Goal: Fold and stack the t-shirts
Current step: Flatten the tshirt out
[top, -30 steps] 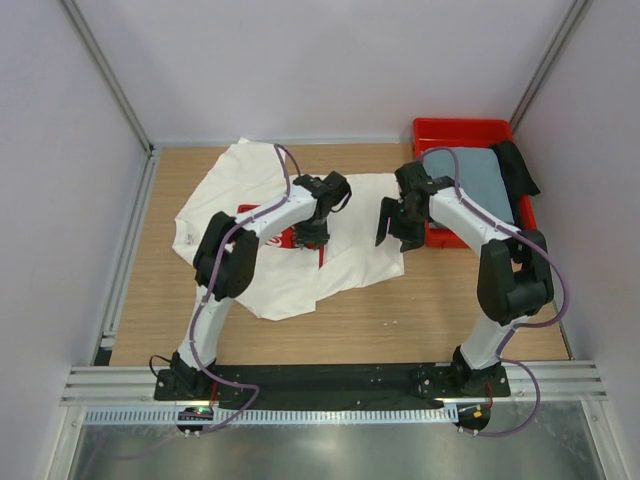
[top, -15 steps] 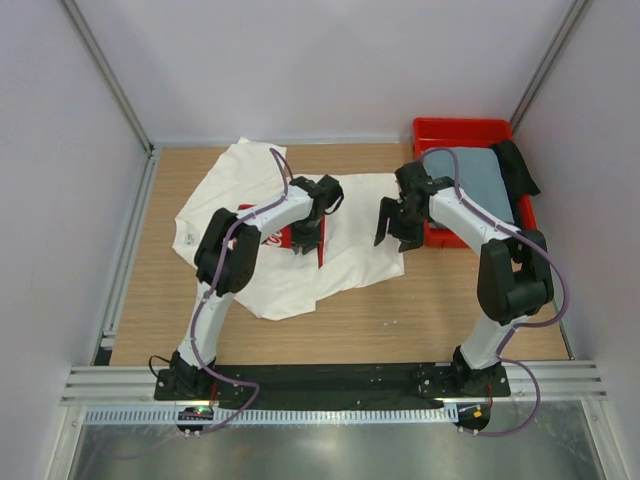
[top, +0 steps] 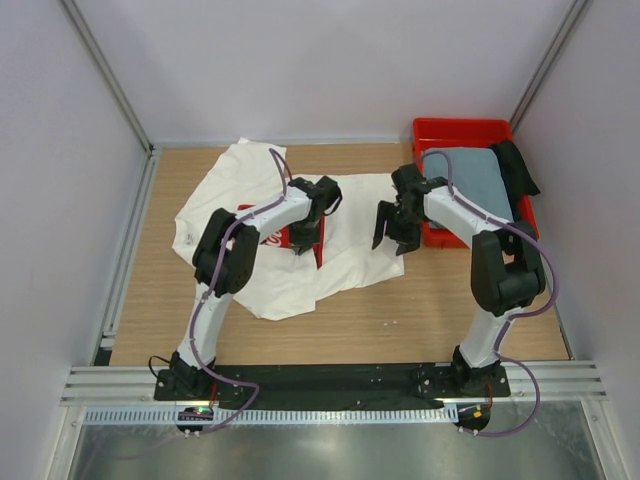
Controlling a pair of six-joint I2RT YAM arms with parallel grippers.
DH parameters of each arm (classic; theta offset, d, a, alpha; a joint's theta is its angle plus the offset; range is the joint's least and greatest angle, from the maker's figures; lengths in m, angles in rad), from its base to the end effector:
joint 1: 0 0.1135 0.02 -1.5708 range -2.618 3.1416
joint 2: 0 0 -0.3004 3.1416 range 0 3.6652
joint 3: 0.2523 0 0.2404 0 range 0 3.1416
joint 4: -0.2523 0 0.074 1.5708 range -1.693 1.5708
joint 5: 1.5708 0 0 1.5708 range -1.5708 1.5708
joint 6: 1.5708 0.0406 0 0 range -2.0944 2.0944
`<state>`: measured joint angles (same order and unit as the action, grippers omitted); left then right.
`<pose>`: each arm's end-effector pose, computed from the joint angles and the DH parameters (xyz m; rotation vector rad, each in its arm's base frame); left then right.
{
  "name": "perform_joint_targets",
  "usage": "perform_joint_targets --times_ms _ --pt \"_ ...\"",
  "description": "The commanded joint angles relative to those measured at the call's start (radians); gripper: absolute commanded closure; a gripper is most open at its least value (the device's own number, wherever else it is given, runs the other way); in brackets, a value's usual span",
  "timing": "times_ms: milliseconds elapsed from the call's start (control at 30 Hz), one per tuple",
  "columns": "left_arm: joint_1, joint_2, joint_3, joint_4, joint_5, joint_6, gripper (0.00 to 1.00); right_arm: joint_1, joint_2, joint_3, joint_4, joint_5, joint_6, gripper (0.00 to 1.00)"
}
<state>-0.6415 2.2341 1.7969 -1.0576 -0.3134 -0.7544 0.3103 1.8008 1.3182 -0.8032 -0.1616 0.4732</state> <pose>0.3679 -0.2591 0.1937 -0.1791 2.8640 0.2772 0.3357 0.1145 0.2416 0.2035 2.9091 0.3780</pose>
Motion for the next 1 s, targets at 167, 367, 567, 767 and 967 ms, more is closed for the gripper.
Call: perform_joint_targets --times_ms 167,367,567,767,967 --pt "0.019 -0.085 -0.021 0.010 -0.029 -0.002 1.00 -0.004 0.000 0.044 0.010 -0.016 0.001 0.30" --pt "0.019 -0.257 -0.059 -0.054 -0.047 -0.055 1.00 -0.002 0.031 0.078 0.039 -0.042 0.051 0.29" --pt "0.045 -0.500 -0.244 -0.119 -0.044 -0.179 1.00 0.013 0.080 0.090 0.085 -0.085 0.139 0.31" --pt "0.215 -0.839 -0.520 -0.376 -0.134 -0.425 1.00 0.015 0.085 0.096 0.085 -0.079 0.147 0.32" --pt "0.316 -1.226 -0.630 -0.538 -0.262 -0.583 0.93 0.033 0.091 0.081 0.075 -0.081 0.124 0.32"
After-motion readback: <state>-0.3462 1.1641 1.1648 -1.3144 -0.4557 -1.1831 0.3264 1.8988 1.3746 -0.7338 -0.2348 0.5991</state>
